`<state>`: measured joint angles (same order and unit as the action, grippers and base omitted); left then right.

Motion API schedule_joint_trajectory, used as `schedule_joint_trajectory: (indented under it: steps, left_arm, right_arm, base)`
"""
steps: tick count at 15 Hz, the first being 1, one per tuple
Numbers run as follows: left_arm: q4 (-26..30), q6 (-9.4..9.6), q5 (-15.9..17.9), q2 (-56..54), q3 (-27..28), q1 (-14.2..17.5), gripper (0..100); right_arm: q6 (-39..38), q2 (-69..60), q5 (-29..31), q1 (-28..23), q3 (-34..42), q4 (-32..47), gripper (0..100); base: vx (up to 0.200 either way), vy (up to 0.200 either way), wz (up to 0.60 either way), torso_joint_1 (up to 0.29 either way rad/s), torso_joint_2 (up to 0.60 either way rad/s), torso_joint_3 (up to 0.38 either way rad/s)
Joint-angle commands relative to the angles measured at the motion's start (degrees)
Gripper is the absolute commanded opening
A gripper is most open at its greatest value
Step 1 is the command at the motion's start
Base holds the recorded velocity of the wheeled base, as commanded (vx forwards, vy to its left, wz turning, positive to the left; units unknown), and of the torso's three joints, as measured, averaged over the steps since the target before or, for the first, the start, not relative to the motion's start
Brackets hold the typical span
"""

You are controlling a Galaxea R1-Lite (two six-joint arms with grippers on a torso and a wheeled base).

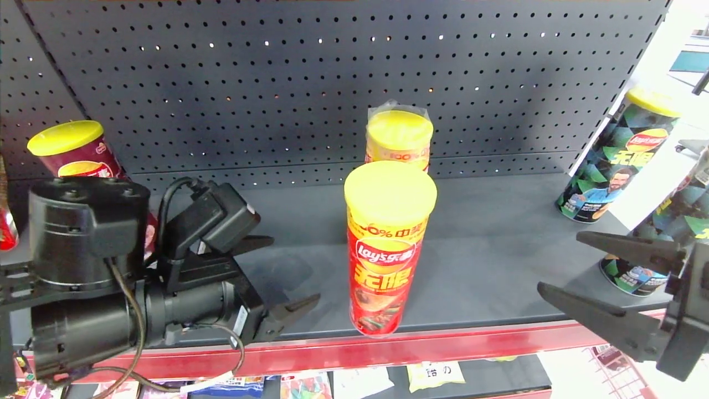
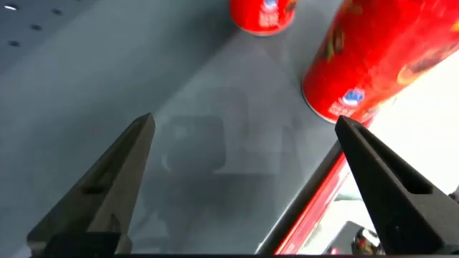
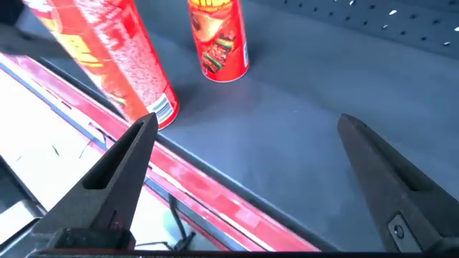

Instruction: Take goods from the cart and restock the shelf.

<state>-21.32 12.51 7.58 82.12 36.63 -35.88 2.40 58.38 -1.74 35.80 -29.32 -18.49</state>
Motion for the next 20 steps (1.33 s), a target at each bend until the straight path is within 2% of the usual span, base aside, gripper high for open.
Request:
schedule_joint_trajectory:
  steps: [1,6,9,14,20]
  left_arm:
    - [0.0,2.08,-0.1,4.5,0.3,-0.4,100]
    - [-0.2,2.43,-0.1,6.7,1.1,-0.9,100]
    - [-0.3,2.43,-0.1,7.7,1.4,-3.0,100]
    - [-0.3,2.43,-0.2,9.8,4.1,-3.7,100]
    - [-0.3,2.43,-0.1,10.5,4.9,-4.2,100]
  right_arm:
    - [-0.1,-5.3,0.0,-0.7,0.4,2.7,100]
    - [-0.3,-6.7,-0.1,-3.5,0.1,3.6,100]
    - [-0.3,-6.8,-0.1,-3.9,-0.1,3.5,100]
    - [-0.3,-6.9,0.0,-4.6,-0.2,3.6,100]
    - [-0.3,-7.0,0.1,-4.7,0.1,3.6,100]
  base:
    - [0.000,0.000,0.00,0.000,0.00,0.000]
    - [0.000,0.000,0.00,0.000,0.00,0.000]
    - [0.000,0.000,0.00,0.000,0.00,0.000]
    - [0.000,0.000,0.00,0.000,0.00,0.000]
    - [0.000,0.000,0.00,0.000,0.00,0.000]
